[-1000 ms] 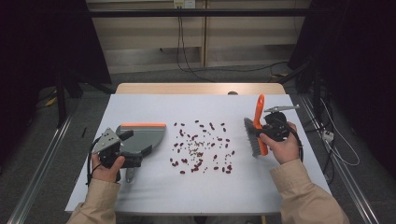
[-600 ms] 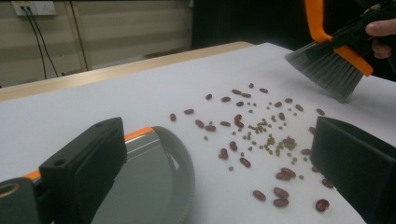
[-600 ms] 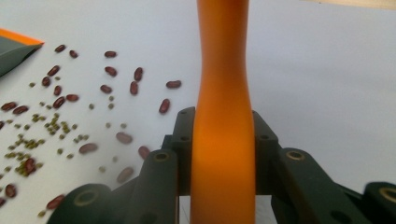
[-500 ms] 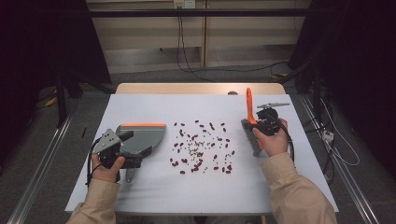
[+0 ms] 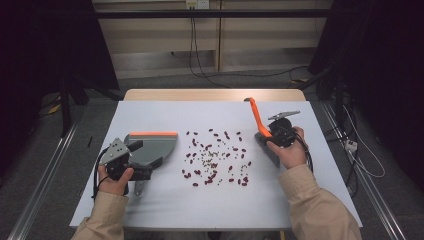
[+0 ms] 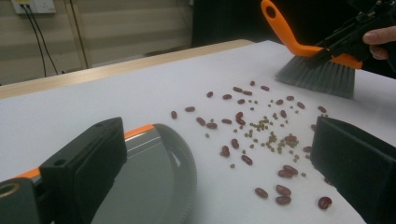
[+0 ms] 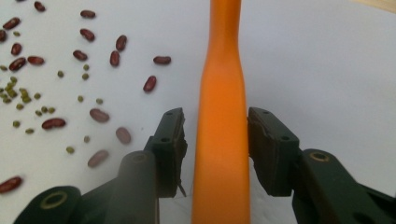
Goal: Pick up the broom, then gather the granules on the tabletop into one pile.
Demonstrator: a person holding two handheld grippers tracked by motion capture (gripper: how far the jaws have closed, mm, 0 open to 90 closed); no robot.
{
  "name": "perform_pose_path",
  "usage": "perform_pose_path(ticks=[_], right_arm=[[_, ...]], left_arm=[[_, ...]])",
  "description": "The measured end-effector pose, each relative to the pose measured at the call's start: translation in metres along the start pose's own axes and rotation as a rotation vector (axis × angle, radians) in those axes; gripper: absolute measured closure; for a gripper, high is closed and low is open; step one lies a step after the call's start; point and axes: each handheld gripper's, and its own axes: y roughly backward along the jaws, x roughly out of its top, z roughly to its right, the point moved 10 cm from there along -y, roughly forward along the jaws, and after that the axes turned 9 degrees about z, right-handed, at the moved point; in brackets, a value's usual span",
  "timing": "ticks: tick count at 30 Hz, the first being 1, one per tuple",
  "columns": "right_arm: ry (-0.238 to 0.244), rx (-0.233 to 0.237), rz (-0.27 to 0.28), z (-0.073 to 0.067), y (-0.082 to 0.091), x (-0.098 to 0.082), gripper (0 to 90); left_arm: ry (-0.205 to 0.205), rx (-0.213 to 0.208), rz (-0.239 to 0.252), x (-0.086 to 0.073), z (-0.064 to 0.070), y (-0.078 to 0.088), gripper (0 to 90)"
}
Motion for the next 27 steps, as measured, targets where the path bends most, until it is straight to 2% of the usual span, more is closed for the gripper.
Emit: perform_pose_path(ticks=[3,5,16,19,21,22,27], right_arm=[[0.006,-0.005,0.002,0.0015,0.0068,-0.0048,63.4],[-0.005,0.008,0.001,0.0011,0.0093,-0.0074,70.0],[-0.005,-0.003,0.003,0.0016,0.0100,-0.0082,70.8],[-0.014,-0.001,0.002,0.0018,0.0100,-0.0084,71.0],[-0.037,-0.006,-0.002,0.0028,0.0105,-0.0089,71.0],[-0.049,-0.004,0.001,0.0030,0.0103,-0.0086,71.1],[-0.041,0.028,0.025,-0.0011,0.0080,-0.0053,71.3]], left_arm=[[-0.002,0.001,0.000,0.0001,0.0005,0.0000,3.6],[-0.002,0.001,0.002,0.0001,0.0008,-0.0002,3.6],[-0.004,0.006,-0.002,-0.0001,-0.0010,0.0011,3.6],[-0.003,0.009,0.000,-0.0001,-0.0018,0.0015,3.6],[-0.004,0.009,-0.005,-0.0007,-0.0018,0.0014,3.6],[-0.003,0.009,-0.004,-0.0007,-0.0017,0.0011,3.6],[-0.004,0.004,-0.014,-0.0028,-0.0014,0.0004,3.6]])
